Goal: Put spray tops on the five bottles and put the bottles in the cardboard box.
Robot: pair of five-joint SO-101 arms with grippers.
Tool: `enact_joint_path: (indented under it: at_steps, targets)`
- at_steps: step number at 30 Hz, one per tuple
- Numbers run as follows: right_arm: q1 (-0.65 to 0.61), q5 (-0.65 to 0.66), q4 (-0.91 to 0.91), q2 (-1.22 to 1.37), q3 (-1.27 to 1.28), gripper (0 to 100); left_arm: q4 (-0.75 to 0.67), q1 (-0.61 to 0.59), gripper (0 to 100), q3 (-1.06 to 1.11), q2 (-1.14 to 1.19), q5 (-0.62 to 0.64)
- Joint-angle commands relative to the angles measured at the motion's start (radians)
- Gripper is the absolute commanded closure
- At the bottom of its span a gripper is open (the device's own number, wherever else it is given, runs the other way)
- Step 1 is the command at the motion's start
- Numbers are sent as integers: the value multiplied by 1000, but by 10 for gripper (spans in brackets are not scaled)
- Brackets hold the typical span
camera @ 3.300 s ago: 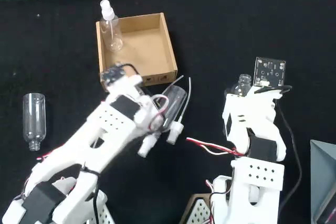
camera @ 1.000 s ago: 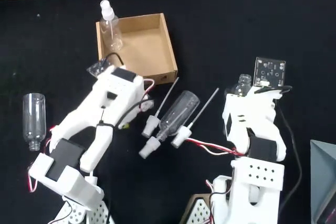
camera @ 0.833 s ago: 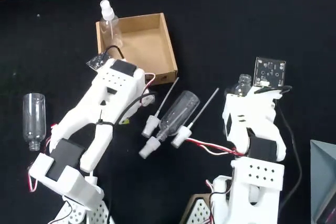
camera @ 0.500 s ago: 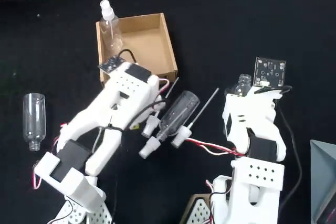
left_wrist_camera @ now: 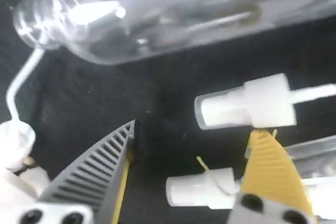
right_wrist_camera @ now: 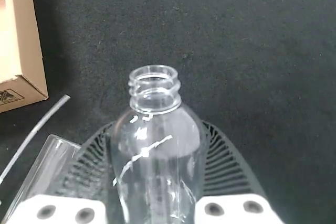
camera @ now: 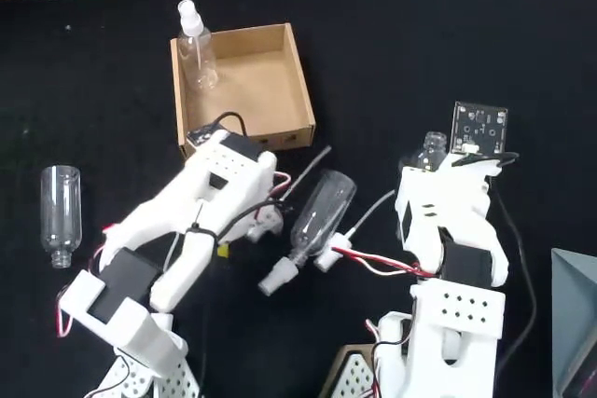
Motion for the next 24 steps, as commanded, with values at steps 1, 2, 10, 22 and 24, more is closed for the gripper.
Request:
enact_joint_path:
  at_steps: [1, 2, 10, 22, 24]
  targets:
    - [49, 0, -28, -19, -7, 952, 11, -70, 679, 2, -9, -52]
    - [49, 0, -28, -19, -7, 952, 12, -87, 679, 2, -9, -63]
    - [49, 0, -28, -19, -7, 952, 12, -203, 679, -7, -11, -97]
    - [49, 0, -29, -19, -7, 952, 14, -173, 679, -97, -18, 103]
    - [49, 0, -29, -19, -7, 952, 14, -173, 679, -125, -12, 118]
